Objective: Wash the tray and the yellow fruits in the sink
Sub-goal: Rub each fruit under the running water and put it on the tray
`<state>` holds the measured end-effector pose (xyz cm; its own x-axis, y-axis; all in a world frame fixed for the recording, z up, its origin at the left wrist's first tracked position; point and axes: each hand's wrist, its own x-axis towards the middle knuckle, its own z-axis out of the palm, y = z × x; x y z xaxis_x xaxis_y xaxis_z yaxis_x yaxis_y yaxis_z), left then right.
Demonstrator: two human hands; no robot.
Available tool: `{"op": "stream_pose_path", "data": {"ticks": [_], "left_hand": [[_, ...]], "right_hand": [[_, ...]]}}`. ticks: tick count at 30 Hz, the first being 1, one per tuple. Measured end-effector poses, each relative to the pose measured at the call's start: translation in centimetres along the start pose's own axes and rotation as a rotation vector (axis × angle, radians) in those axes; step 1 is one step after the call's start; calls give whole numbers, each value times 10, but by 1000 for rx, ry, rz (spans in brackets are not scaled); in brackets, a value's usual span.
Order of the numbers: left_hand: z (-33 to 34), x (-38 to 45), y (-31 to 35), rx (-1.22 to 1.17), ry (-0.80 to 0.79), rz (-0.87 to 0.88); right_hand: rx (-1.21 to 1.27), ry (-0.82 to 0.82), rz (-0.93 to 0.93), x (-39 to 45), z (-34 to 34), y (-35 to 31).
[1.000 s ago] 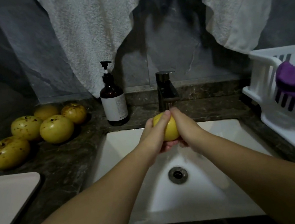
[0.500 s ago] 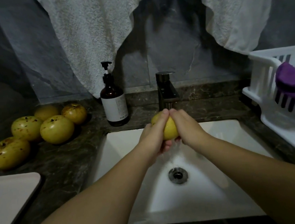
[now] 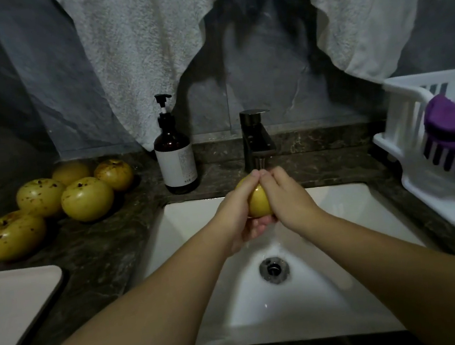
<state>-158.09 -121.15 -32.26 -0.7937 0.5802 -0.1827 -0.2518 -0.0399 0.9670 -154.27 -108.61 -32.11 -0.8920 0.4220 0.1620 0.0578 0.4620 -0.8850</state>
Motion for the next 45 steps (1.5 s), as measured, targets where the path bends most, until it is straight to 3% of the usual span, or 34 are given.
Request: {"op": "stream_pose_path", "data": {"ticks": [2,5,8,10,14,17,19,22,25,29,31,37,43,45], "left_hand": [[0,1,1,1,30,21],[0,3,-1,30,109,72],[0,1,-1,25,55,-12],[-1,2,0,26,79,7],[1,2,1,4,146,67],[-4,-2,2,-27,65,-52],[-6,-2,3,-36,73,-61],[-3,0,4,-74,120,7],[-1,-1,2,-63,112,1],[2,-3,3,-91,83,-54],[1,-5,5,-143,91,-47],[5,-11,6,-206,90,-43],[4,-11,7,-170,23,-186],[3,-9,6,-91,57,-151]], "right_hand": [[71,-22,17,0,0,0],[236,-51,219,2,1,-9],[49,26,10,3,0,1],[51,7,-47,0,-1,2],[206,-48,195,2,2,-7],[1,-19,-42,0,2,2],[44,-31,-89,-1,0,3],[234,-17,169,3,-2,-8],[188,-57,337,4,-2,-11],[-11,34,10,2,-5,1],[-61,-10,-127,1,-3,6],[43,-71,173,4,0,-7],[92,-87,-29,0,-8,6],[88,-113,-44,-1,-11,6]]}}
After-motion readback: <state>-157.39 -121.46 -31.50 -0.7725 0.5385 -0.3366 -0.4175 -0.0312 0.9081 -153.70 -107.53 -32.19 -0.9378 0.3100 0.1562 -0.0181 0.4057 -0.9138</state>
